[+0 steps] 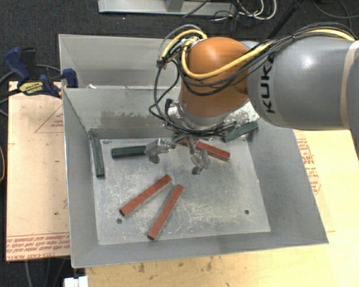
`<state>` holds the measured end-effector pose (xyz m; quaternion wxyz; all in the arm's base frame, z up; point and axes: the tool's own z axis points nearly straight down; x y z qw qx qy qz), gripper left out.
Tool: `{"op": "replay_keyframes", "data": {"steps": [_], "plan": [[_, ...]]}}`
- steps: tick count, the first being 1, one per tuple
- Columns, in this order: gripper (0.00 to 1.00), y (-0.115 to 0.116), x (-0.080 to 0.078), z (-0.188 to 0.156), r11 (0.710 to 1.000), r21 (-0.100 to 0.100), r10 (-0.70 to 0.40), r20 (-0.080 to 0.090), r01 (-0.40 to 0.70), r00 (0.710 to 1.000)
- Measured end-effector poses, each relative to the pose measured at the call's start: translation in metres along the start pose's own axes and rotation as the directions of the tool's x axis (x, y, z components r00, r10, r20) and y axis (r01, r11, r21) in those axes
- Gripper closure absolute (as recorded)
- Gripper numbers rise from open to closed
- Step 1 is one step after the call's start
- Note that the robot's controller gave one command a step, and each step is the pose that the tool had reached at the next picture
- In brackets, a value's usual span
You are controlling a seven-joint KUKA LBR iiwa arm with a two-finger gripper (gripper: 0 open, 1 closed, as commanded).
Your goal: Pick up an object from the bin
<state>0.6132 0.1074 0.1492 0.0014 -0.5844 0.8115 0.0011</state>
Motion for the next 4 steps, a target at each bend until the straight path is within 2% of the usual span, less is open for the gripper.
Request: {"op": "replay_keyframes", "data": {"steps": [1, 2, 3, 4], "plan": [[0.0, 0.096, 0.034, 0.024, 0.999, -0.008, -0.054, -0.005, 0.054, 0.999], [0.0, 0.046, -0.013, 0.081, 0.996, -0.001, 0.092, 0.001, -0.092, 0.996], [1.0, 0.045, -0.012, 0.077, 0.996, 0.0, 0.092, -0.003, -0.092, 0.996], [1.0, 0.045, -0.007, -0.062, 0.999, 0.009, 0.044, 0.004, -0.044, 0.999]]}}
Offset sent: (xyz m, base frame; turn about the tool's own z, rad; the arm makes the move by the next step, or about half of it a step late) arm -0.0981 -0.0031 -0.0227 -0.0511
